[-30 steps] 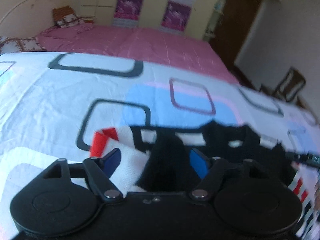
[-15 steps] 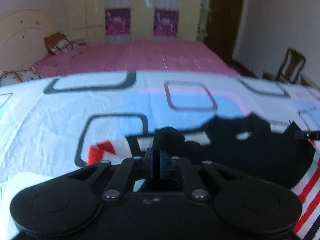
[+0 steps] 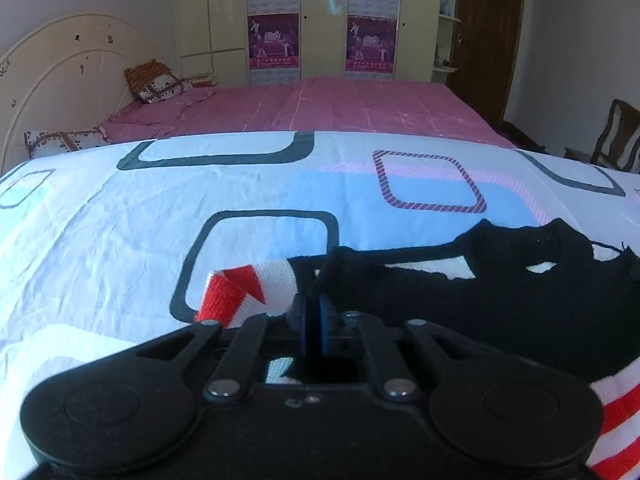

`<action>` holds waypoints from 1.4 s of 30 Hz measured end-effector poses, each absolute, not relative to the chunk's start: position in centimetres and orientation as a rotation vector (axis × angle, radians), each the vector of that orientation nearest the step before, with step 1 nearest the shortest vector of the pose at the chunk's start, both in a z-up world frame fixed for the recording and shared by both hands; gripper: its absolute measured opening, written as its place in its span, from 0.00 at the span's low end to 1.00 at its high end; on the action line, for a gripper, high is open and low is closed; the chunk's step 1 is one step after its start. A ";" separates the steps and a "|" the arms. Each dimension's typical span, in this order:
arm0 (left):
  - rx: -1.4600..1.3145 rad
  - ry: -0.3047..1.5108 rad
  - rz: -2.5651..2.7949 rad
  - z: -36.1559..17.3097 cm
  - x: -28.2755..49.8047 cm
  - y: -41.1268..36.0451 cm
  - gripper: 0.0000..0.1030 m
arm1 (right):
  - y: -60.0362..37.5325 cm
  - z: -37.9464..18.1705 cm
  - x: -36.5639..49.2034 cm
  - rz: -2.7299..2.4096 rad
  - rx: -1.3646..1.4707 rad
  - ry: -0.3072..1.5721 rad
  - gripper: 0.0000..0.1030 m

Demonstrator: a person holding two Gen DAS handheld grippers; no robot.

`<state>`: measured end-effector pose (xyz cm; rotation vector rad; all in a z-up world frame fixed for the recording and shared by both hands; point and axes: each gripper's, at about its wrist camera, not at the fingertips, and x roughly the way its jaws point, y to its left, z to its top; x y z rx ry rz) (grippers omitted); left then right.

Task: Fold small clothes

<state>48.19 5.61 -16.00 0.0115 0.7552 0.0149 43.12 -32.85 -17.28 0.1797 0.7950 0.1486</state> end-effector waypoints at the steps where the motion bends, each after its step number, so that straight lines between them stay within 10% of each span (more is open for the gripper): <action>1: 0.015 0.754 0.024 -15.8 48.2 5.6 0.24 | -32.9 -17.1 43.0 0.148 0.187 0.792 0.04; 3: 0.021 0.750 0.020 -15.6 47.9 5.7 0.32 | -33.1 -16.7 42.6 0.138 0.212 0.780 0.05; 6: -0.008 0.750 0.013 -15.1 47.1 6.1 0.70 | -33.1 -15.7 41.8 0.135 0.224 0.756 0.05; 11: -0.009 0.690 -0.018 -12.8 44.6 5.4 0.72 | -32.3 -13.9 40.3 0.169 0.228 0.728 0.08; 15: -0.022 0.690 -0.096 -11.4 42.9 3.3 0.72 | -30.8 -12.7 39.1 0.203 0.236 0.700 0.48; 42: 0.045 0.827 -0.074 -15.5 39.4 2.2 0.73 | -28.2 -16.5 33.8 0.172 0.006 0.791 0.45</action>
